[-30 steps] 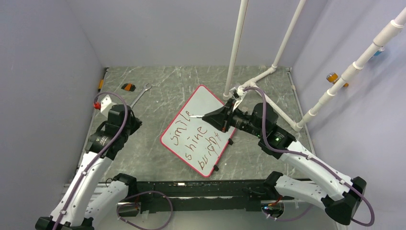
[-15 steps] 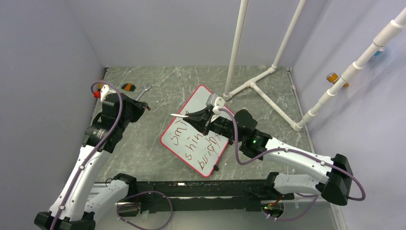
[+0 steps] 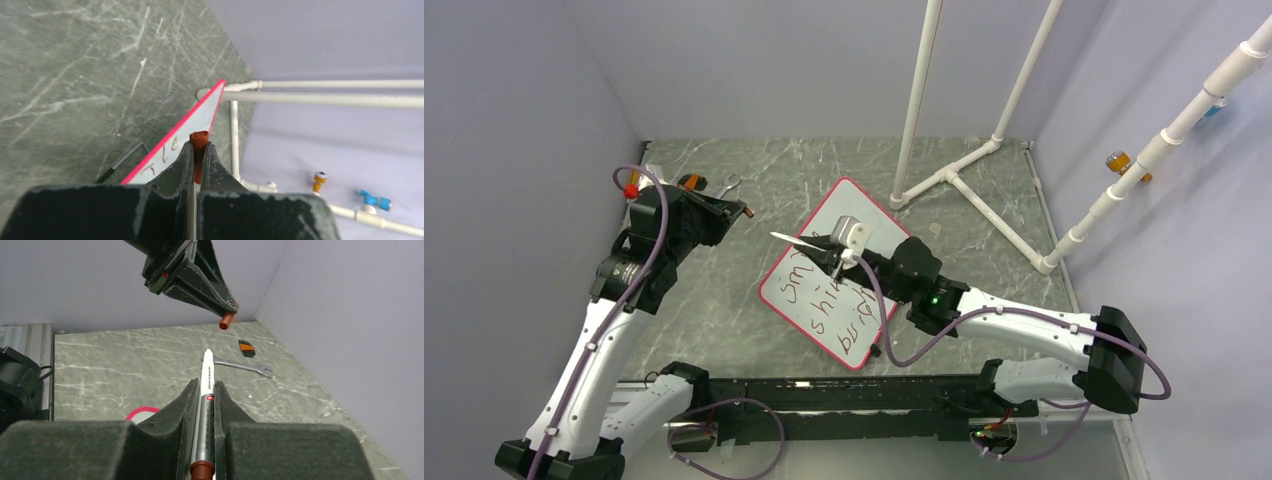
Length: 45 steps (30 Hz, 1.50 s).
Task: Write a sentence on the whiteboard
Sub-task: Insert the whiteboard marker without the cap into the pen cap.
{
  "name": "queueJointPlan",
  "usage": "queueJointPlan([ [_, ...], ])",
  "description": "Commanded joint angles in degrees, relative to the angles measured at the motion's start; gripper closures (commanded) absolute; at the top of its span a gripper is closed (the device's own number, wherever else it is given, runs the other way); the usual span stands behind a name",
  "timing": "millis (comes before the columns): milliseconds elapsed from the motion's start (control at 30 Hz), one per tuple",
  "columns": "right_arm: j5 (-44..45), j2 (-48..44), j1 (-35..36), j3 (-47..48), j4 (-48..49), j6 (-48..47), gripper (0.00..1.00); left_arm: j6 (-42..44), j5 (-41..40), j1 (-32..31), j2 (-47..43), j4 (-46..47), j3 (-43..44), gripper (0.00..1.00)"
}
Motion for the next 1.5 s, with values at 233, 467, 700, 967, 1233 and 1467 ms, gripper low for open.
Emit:
queueJointPlan([
  [233, 3.5, 2.2, 2.5, 1.2, 8.4, -8.5, 1.00, -8.7, 14.9, 3.9, -0.7, 6.9, -1.0, 1.00],
  [467, 3.9, 4.2, 3.2, 1.7, 10.0, -10.6, 1.00, -9.1, 23.2, 6.6, 0.8, 4.6, -0.5, 1.00],
  [700, 6.6, 4.9, 3.6, 1.5, 12.2, -11.9, 1.00, -9.1, 23.4, 6.8, 1.0, 2.0, 0.1, 1.00],
  [967, 7.2, 5.0, 3.8, 1.6, 12.8, -11.6, 1.00, -8.4, 24.2, 7.4, 1.5, 1.0, 0.7, 1.00],
  [1233, 8.2, 6.2, 3.8, 1.7, 13.8, -10.6, 1.00, -8.8, 24.7, 7.4, 1.1, 1.3, 0.4, 1.00],
  [1467, 8.3, 7.4, 3.8, 2.4, 14.0, -10.2, 1.00, -9.5, 25.3, 7.5, 0.8, 1.8, 0.1, 1.00],
])
